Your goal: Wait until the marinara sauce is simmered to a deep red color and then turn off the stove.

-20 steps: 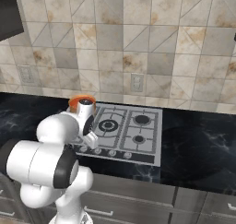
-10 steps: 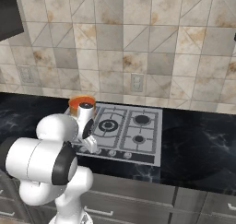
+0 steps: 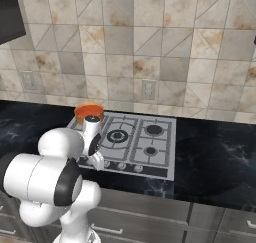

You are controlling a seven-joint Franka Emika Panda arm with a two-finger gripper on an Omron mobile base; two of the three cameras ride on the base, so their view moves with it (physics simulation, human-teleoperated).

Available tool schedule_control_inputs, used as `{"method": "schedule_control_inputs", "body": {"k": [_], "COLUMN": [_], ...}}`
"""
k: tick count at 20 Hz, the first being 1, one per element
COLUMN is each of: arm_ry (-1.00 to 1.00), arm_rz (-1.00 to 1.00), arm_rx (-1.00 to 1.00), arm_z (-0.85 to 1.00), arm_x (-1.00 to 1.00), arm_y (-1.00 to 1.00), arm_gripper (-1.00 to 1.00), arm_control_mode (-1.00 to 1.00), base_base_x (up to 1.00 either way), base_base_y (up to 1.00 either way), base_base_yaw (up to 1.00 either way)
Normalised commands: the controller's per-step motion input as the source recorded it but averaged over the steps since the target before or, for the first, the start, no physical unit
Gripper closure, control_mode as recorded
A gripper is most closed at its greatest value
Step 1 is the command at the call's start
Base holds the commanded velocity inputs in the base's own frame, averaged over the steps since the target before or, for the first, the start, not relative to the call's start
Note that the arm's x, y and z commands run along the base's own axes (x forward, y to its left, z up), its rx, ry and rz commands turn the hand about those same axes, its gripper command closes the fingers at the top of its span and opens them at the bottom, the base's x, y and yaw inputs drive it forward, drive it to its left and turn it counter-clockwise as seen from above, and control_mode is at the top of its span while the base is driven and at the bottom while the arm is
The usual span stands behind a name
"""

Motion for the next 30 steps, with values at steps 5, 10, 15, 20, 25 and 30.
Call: {"method": "schedule_control_inputs", "body": {"k": [5, 10, 15, 20, 25, 30], "arm_ry": [0.0, 0.0, 0.0, 0.0, 0.0, 0.0], "arm_rz": [-0.01, -0.01, -0.01, -0.01, 0.0, 0.0], "arm_rx": [0.0, 0.0, 0.0, 0.0, 0.0, 0.0], "arm_z": [-0.06, 0.0, -0.05, -0.17, -0.07, 0.0], "arm_x": [0.01, 0.15, 0.06, 0.0, -0.1, -0.01], "arm_y": [0.03, 0.01, 0.08, 0.08, 0.01, 0.0], "arm_gripper": [-1.0, -1.0, -1.0, -1.0, -1.0, -1.0], "arm_control_mode": [-1.0, -1.0, -1.0, -1.0, -1.0, -1.0], "base_base_x": [0.0, 0.0, 0.0, 0.0, 0.0, 0.0], "base_base_y": [0.0, 0.0, 0.0, 0.0, 0.0, 0.0], "base_base_yaw": [0.0, 0.0, 0.0, 0.0, 0.0, 0.0]}}
